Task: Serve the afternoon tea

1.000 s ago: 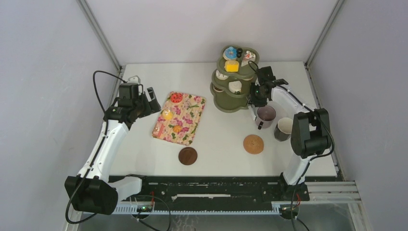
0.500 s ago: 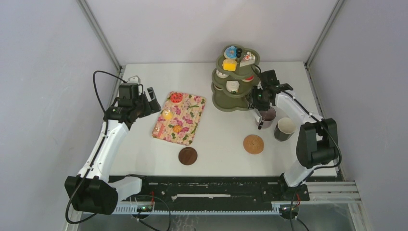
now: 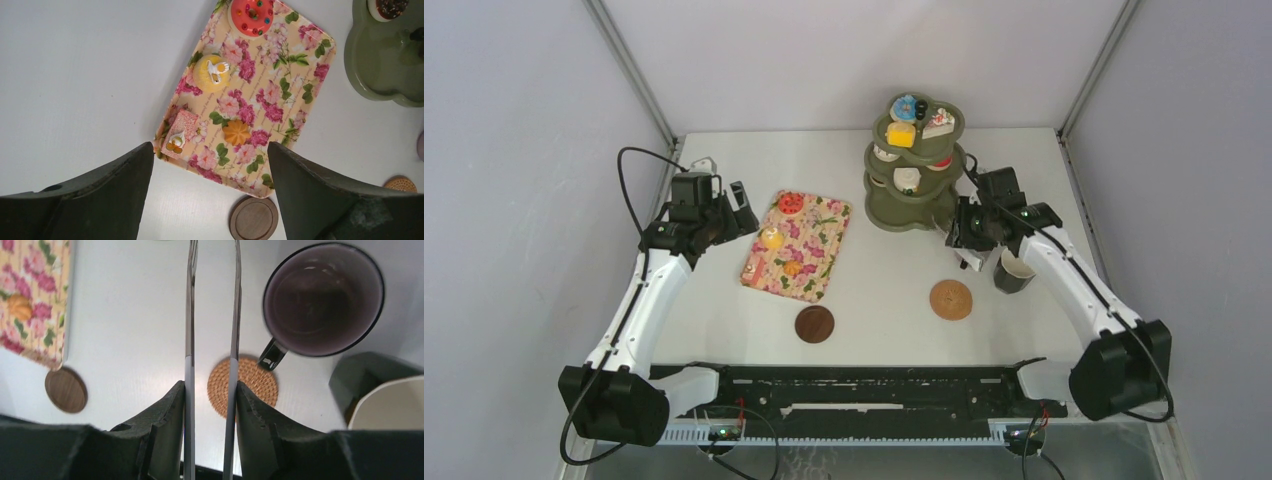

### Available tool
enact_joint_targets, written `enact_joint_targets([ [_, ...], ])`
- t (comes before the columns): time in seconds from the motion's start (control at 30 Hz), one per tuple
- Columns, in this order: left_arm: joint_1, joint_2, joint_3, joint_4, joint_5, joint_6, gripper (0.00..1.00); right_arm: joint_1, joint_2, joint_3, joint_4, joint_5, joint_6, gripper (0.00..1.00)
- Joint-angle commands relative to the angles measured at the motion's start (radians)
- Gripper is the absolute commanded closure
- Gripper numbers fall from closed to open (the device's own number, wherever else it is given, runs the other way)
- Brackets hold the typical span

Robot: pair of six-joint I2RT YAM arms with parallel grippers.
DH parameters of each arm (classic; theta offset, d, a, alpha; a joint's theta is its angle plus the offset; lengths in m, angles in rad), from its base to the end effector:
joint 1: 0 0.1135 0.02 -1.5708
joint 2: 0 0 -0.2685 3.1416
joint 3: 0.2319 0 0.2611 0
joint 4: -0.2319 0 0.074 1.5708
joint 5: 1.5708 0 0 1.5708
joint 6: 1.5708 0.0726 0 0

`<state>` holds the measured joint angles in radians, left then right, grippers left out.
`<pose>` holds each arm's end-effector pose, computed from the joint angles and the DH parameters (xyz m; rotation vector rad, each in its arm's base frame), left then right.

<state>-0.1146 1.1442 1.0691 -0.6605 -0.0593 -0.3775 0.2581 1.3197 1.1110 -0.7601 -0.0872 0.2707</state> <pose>0.2741 -0.0272 0.3004 -0.3331 2.2877 -0.1833 0.2857 0.0820 0.2590 -0.0186 2.5649 0.3161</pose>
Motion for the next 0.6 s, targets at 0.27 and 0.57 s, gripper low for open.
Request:
enact_joint_targets([
  [0.27, 0.006, -0.025, -0.008, 0.024, 0.01, -0.019, 0.12, 0.309, -0.232, -0.045, -0.001, -0.163, -0.065, 0.56],
  [0.57, 0.006, -0.035, -0.005, 0.011, -0.004, -0.019, 0.12, 0.473, -0.103, -0.041, 0.215, -0.14, -0.012, 0.57],
])
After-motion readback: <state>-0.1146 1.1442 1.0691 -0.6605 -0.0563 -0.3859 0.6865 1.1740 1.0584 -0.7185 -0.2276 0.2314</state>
